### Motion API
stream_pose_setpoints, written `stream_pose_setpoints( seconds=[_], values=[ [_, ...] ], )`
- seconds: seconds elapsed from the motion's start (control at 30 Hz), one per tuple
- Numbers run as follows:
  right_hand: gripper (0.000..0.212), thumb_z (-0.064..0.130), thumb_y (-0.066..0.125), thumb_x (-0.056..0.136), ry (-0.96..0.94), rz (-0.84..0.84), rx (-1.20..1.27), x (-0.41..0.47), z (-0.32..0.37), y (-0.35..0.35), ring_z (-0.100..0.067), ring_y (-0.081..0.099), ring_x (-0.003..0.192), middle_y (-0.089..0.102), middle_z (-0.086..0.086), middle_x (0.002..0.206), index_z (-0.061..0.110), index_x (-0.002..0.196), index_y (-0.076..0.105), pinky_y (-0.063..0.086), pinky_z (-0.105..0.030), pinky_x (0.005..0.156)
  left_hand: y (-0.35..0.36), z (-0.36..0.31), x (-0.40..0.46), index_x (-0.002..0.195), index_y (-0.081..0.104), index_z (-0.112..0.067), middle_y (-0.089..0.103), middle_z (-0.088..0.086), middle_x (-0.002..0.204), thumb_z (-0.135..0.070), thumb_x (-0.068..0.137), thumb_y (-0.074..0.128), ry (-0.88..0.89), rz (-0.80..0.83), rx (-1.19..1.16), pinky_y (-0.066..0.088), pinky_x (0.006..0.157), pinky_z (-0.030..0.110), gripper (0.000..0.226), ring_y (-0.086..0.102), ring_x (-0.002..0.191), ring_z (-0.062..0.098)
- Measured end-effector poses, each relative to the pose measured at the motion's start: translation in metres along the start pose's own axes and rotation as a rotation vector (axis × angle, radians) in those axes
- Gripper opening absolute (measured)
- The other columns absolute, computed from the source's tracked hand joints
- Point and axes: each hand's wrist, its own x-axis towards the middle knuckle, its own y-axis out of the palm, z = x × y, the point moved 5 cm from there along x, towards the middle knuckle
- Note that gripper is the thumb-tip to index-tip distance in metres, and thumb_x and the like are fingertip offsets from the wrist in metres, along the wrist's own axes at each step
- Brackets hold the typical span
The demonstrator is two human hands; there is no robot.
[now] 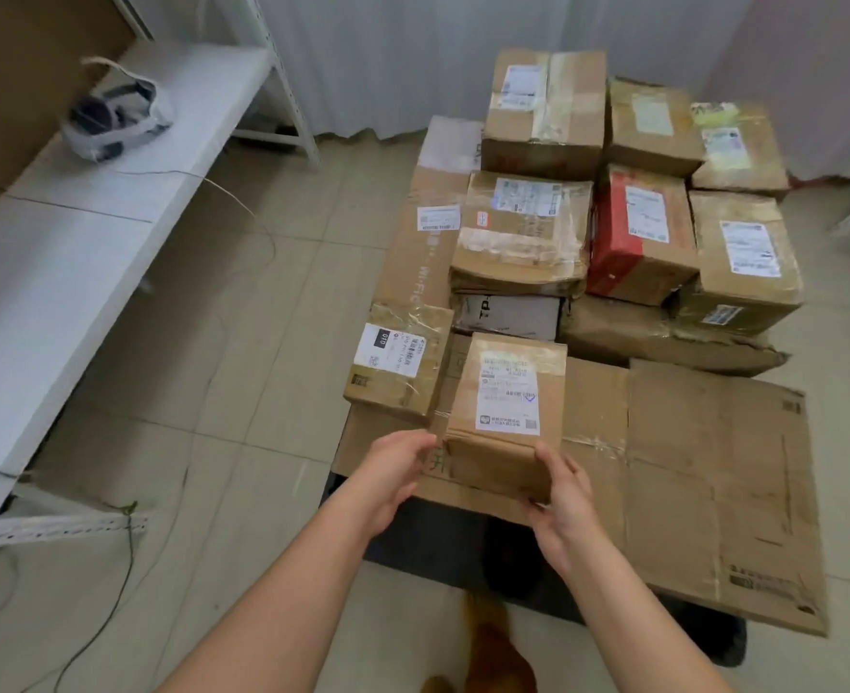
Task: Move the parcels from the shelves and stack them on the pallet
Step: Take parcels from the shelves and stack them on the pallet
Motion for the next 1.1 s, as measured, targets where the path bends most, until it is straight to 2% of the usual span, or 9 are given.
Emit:
stream_pose_setpoints(
  seconds=[0.13,0.23,0.3,0.4,0.53,0.7,0.8,0.9,1.1],
  values=[
    [0.050,0.024,0.070,0.088,-0.019,-0.004,-0.004,0.054,0.004,0.015,-0.025,0.047,0.120,0.053,0.001,0.114,0.024,0.133,0.047,0.042,-0.049,0.108,-0.015,-0.017,0.056,0.141,0.046,-0.018,0.053,-0.002,0.126,-0.025,0.096,0.060,0.103,-0.209,0.155,0.041,0.096,0.035,0.047,0.048,0.111,0.017],
    [0.049,0.024,0.068,0.089,-0.036,0.005,-0.026,0.079,0.010,0.018,-0.024,0.049,0.120,0.054,-0.002,0.120,0.023,0.134,0.049,0.046,-0.047,0.104,-0.039,-0.032,0.097,0.147,0.036,-0.017,0.042,0.005,0.144,-0.027,0.093,0.062,0.191,-0.405,0.315,0.041,0.108,0.044,0.061,0.047,0.129,0.029],
    [0.044,0.022,0.066,0.090,-0.051,0.010,-0.043,0.095,0.014,0.014,-0.024,0.051,0.117,0.055,-0.001,0.116,0.022,0.132,0.050,0.046,-0.047,0.105,-0.054,-0.042,0.125,0.153,0.025,-0.017,0.026,0.008,0.157,-0.028,0.096,0.059,0.190,-0.523,0.401,0.032,0.115,0.049,0.067,0.035,0.139,0.038],
    [0.039,0.023,0.067,0.089,-0.063,0.032,-0.082,0.112,0.019,0.008,-0.031,0.053,0.120,0.056,0.000,0.114,0.026,0.125,0.052,0.046,-0.049,0.105,-0.064,-0.045,0.164,0.157,0.012,-0.021,0.018,0.005,0.163,-0.031,0.100,0.052,0.170,-0.536,0.407,0.025,0.118,0.049,0.071,0.025,0.145,0.037],
    [0.035,0.022,0.067,0.089,-0.058,0.041,-0.082,0.124,0.019,0.000,-0.032,0.054,0.120,0.055,-0.002,0.118,0.028,0.120,0.053,0.048,-0.047,0.103,-0.060,-0.036,0.191,0.151,0.029,-0.017,0.033,0.014,0.149,-0.040,0.096,0.053,0.111,-0.547,0.388,0.039,0.110,0.048,0.064,0.047,0.128,0.040],
    [0.042,0.022,0.066,0.089,-0.075,0.033,-0.039,0.127,0.017,-0.003,-0.031,0.055,0.118,0.057,-0.001,0.117,0.024,0.129,0.051,0.048,-0.046,0.103,-0.043,-0.028,0.192,0.144,0.039,-0.006,0.027,0.019,0.147,-0.047,0.099,0.049,-0.010,-0.587,0.413,0.039,0.105,0.041,0.062,0.052,0.117,0.039],
    [0.043,0.022,0.065,0.089,-0.083,0.014,-0.008,0.125,0.020,-0.008,-0.029,0.055,0.113,0.057,0.000,0.114,0.025,0.130,0.050,0.049,-0.043,0.101,-0.036,-0.021,0.188,0.142,0.041,-0.005,0.025,0.018,0.147,-0.049,0.099,0.046,-0.043,-0.598,0.391,0.039,0.104,0.042,0.061,0.052,0.111,0.037],
    [0.045,0.019,0.063,0.091,-0.094,0.015,0.013,0.126,0.025,-0.013,-0.024,0.056,0.108,0.058,-0.003,0.115,0.021,0.133,0.049,0.050,-0.040,0.095,-0.037,-0.023,0.187,0.140,0.045,-0.006,0.029,0.017,0.147,-0.043,0.100,0.050,-0.025,-0.631,0.325,0.039,0.105,0.043,0.055,0.052,0.115,0.037],
    [0.042,0.014,0.063,0.091,-0.055,0.101,0.037,0.140,0.025,0.001,-0.024,0.055,0.116,0.058,-0.005,0.119,0.019,0.131,0.050,0.048,-0.042,0.103,-0.055,-0.043,0.186,0.135,0.053,-0.007,0.031,0.015,0.146,-0.027,0.096,0.063,0.076,-0.745,0.199,0.042,0.102,0.035,0.045,0.057,0.112,0.034]
  ],
)
